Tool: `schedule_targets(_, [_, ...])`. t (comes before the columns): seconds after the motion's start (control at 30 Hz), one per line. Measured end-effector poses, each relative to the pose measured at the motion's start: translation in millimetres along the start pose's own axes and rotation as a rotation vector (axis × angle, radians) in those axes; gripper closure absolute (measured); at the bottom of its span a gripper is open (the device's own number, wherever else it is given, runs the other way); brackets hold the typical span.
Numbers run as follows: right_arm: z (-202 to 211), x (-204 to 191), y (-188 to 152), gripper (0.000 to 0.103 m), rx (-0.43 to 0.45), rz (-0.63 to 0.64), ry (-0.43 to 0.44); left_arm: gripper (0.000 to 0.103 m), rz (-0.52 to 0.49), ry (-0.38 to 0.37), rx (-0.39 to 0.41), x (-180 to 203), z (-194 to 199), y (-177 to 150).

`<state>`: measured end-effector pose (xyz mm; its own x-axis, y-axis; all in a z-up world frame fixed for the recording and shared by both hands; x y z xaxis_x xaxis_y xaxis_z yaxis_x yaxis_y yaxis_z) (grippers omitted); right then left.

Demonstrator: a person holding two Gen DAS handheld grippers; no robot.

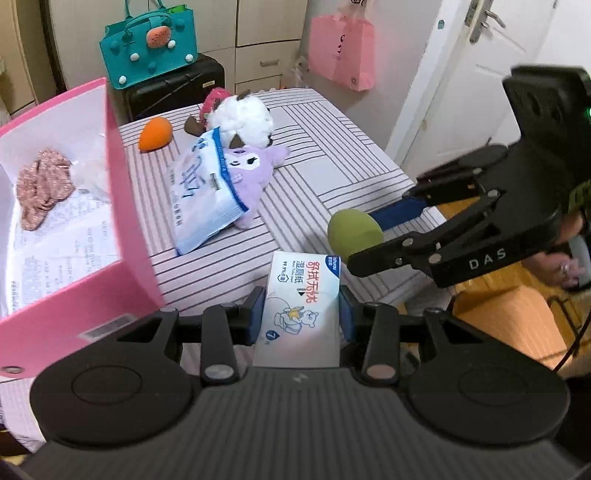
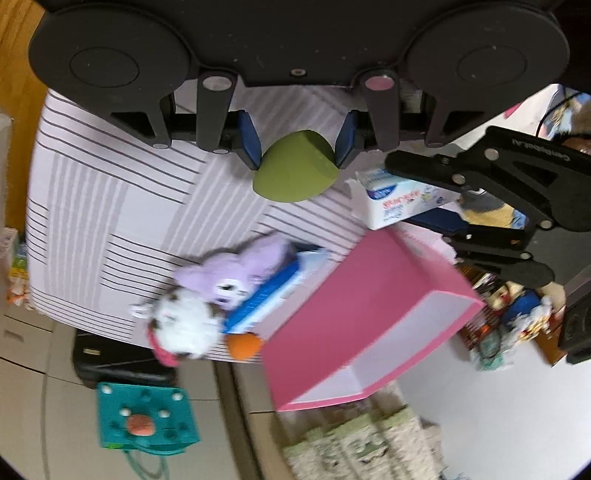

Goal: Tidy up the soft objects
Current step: 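Carry the wipes pack and green sponge into the pink box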

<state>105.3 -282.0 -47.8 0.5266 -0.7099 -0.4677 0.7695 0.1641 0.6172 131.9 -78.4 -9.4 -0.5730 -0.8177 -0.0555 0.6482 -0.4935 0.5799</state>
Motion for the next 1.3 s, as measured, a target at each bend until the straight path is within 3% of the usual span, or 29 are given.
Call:
schedule_targets(0.17, [-7, -30, 14, 0.054, -0.036, 0.014, 0.067, 0.064, -0.024, 0.041, 0.012, -18, 24, -6])
schedule_targets(0.4, [-23, -67, 30, 0.054, -0.083, 0.028, 0.148, 0.064, 0.04, 0.011, -0.005, -60, 57, -17])
schedule_targets(0.67, [-31, -102, 61, 0.054, -0.059, 0.114, 0.15, 0.064, 0.07, 0.07, 0.075, -100, 95, -19])
schedule_targets(0.83, [-34, -118, 86, 0.054, 0.001, 0.21, 0.112, 0.063, 0.086, 0.111, 0.135, -125, 106, -14])
schedule_targets(0.97, [-46, -122, 106, 0.054, 0.05, 0.298, 0.049, 0.063, 0.111, 0.146, 0.152, -147, 98, -3])
schedule_targets(1.13, [-76, -113, 135, 0.054, 0.052, 0.408, -0.038, 0.063, 0.149, 0.216, 0.103, -177, 62, 21])
schedule_targets(1.3, [-112, -95, 171, 0.054, -0.016, 0.447, -0.034, 0.063, 0.238, 0.251, 0.034, -211, 14, 41])
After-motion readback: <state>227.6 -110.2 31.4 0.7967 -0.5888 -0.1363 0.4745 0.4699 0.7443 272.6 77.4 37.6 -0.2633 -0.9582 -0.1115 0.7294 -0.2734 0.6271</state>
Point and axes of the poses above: each gripper's, at about its wrist camera, not at the fingertips, and z roughly against the way its jaws point, x to its right, y to its top, the point moved 1 cm from there along -z, roughly the way its jaws point, and after that the axes turned 14 degrees about y, right-handed, at the moved point
